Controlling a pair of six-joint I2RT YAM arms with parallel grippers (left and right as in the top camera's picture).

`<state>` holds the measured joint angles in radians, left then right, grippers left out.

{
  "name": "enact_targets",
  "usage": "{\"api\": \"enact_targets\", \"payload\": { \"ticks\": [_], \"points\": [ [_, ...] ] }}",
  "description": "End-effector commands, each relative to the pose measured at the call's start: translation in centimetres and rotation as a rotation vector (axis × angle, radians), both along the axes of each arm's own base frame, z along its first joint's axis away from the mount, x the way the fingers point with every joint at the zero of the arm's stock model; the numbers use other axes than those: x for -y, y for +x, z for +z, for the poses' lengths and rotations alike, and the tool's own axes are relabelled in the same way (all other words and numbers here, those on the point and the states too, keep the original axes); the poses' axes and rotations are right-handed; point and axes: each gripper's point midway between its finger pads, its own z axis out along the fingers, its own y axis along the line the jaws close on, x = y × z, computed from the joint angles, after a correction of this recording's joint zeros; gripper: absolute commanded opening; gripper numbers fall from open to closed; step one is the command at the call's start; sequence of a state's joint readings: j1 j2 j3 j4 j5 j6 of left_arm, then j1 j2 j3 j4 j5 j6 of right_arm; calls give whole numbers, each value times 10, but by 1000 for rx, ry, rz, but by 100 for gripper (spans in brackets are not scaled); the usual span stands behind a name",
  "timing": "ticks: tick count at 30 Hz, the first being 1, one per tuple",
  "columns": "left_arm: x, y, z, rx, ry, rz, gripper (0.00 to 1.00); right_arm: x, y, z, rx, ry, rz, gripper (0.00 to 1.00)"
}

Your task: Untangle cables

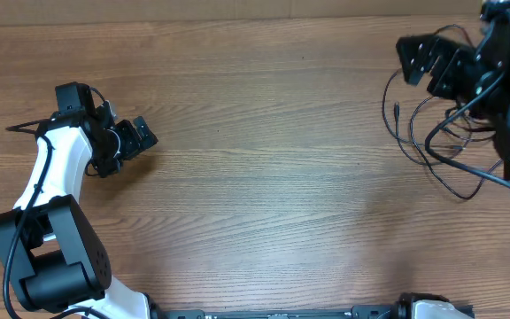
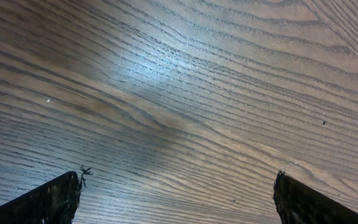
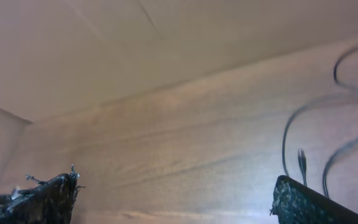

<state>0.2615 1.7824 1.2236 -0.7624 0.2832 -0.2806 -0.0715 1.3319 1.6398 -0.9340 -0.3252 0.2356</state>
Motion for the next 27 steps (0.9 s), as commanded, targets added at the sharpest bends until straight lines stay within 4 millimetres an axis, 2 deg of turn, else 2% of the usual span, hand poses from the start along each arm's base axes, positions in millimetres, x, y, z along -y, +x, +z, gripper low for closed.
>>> {"api": "enact_targets", "payload": {
  "ticks": [1,17,24,27],
  "points": [
    [1,5,7,25,15,-17,100,-1,-14,-18,-33,1,-1,100],
    [1,5,7,25,15,-18,100,-5,-76,-139,-282,19,-1,100],
    [1,5,7,25,15,-18,100,-6,-92,-176,-369,25,-1,100],
    [1,5,7,26,16,-18,100,-7,-94,-182,-385,26,0,100]
  ]
}}
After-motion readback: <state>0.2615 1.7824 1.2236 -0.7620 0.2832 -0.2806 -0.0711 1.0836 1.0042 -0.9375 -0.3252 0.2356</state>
